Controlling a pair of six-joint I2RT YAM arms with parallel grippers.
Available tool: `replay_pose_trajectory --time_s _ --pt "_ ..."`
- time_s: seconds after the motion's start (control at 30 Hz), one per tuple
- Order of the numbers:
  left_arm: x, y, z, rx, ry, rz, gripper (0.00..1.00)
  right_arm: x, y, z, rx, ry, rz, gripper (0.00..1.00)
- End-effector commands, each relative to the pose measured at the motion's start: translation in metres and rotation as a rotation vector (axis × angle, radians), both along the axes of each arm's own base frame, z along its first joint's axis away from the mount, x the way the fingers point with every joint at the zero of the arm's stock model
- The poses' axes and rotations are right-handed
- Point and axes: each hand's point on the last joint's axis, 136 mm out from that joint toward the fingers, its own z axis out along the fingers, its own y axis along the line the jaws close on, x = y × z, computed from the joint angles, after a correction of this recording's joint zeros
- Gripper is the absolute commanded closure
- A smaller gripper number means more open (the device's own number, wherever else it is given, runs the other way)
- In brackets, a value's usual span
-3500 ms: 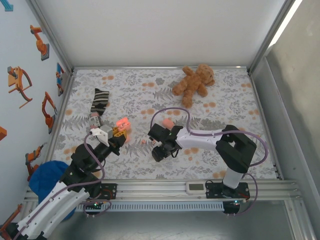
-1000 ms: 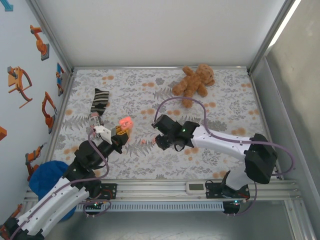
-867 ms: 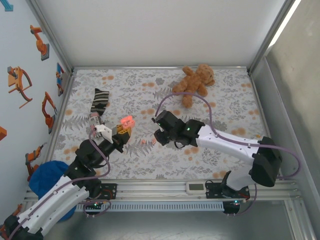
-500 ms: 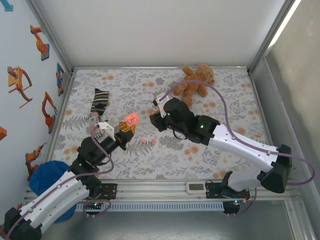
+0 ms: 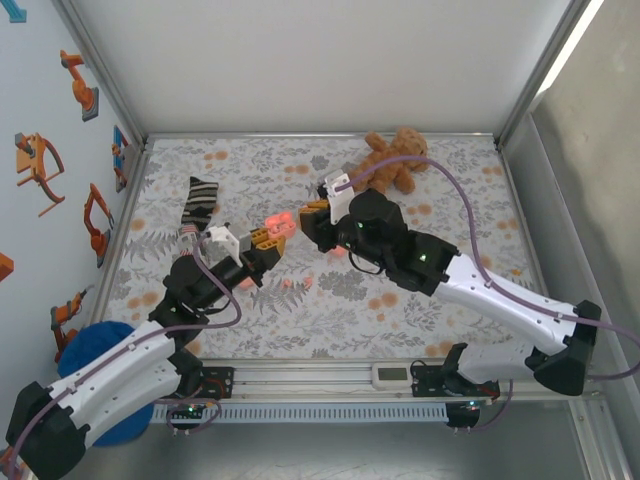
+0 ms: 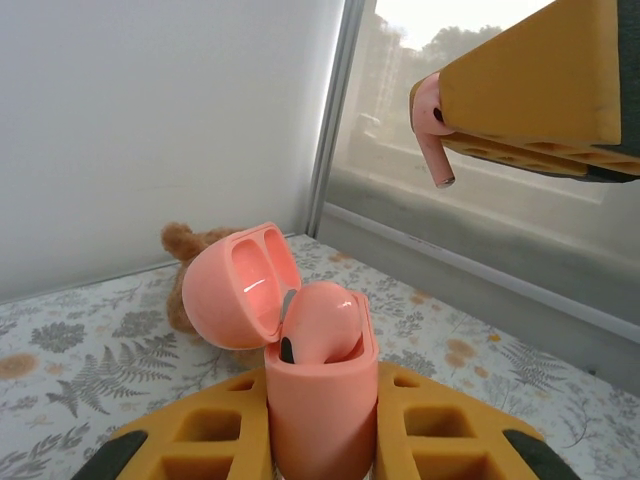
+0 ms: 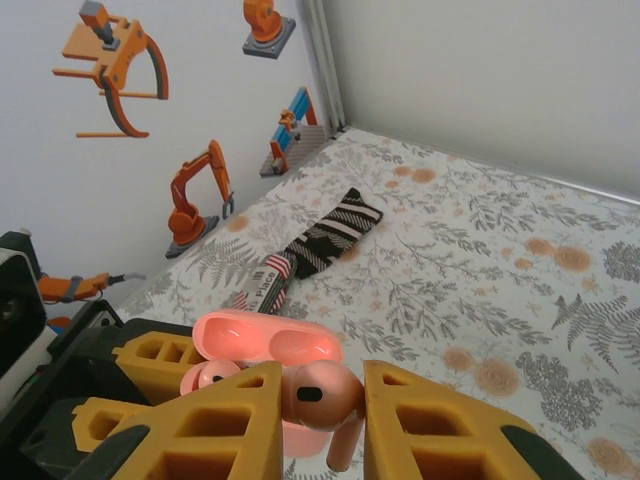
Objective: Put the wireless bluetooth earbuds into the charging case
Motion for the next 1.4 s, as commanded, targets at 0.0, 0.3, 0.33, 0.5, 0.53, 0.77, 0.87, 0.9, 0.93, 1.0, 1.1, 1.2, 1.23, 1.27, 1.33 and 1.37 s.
replay_pose_trajectory --time_s 0.0,0.3,0.33,0.5,0.53,0.77,0.87,0.9,0.93,1.0,1.1,1.2,1.23,1.27,1.33,1.37 --pt "-0.011 -0.007 0.039 -0.062 -0.113 -0.062 1.00 -0.004 -0.002 0.018 0.079 -0.041 0.012 0.79" --pt "-0.018 -0.012 0.047 -0.091 -0.128 -0.107 1.00 -0.007 0.006 0.015 0.106 -0.046 0.050 0.79" --pt "-0.018 -0.012 0.048 -0.092 -0.127 -0.109 1.00 -0.006 0.007 0.014 0.106 -0.045 0.050 0.79" --pt "-0.020 -0.012 0.049 -0.096 -0.131 -0.110 1.00 -0.006 0.011 0.010 0.100 -0.040 0.061 0.79" --pt "-0.020 -0.012 0.049 -0.096 -0.131 -0.112 1.00 -0.006 0.011 0.008 0.097 -0.037 0.061 0.79" --pt "-0.022 -0.012 0.053 -0.111 -0.136 -0.118 1.00 -0.006 0.013 0.004 0.093 -0.026 0.064 0.79" --pt "-0.023 -0.012 0.054 -0.116 -0.138 -0.120 1.00 -0.006 0.013 0.002 0.092 -0.022 0.064 0.79" --pt "-0.023 -0.011 0.054 -0.119 -0.138 -0.121 1.00 -0.006 0.013 0.002 0.093 -0.022 0.063 0.79" --pt "-0.024 -0.011 0.055 -0.123 -0.139 -0.122 1.00 -0.006 0.014 0.000 0.091 -0.021 0.064 0.79" --pt "-0.024 -0.011 0.056 -0.127 -0.139 -0.121 1.00 -0.006 0.014 -0.001 0.089 -0.019 0.066 0.79" --pt "-0.024 -0.011 0.056 -0.129 -0.138 -0.120 1.00 -0.006 0.014 -0.002 0.088 -0.017 0.066 0.79" --pt "-0.024 -0.011 0.056 -0.130 -0.138 -0.123 1.00 -0.007 0.014 -0.004 0.087 -0.014 0.071 0.79" --pt "-0.024 -0.012 0.057 -0.132 -0.139 -0.122 1.00 -0.007 0.014 -0.004 0.087 -0.014 0.073 0.79" --pt "-0.024 -0.011 0.057 -0.134 -0.140 -0.121 1.00 -0.008 0.014 -0.003 0.089 -0.014 0.075 0.79" --pt "-0.023 -0.011 0.057 -0.136 -0.138 -0.120 1.00 -0.009 0.013 -0.004 0.091 -0.013 0.079 0.79" --pt "-0.023 -0.011 0.057 -0.137 -0.136 -0.116 1.00 -0.009 0.013 -0.005 0.090 -0.013 0.081 0.79"
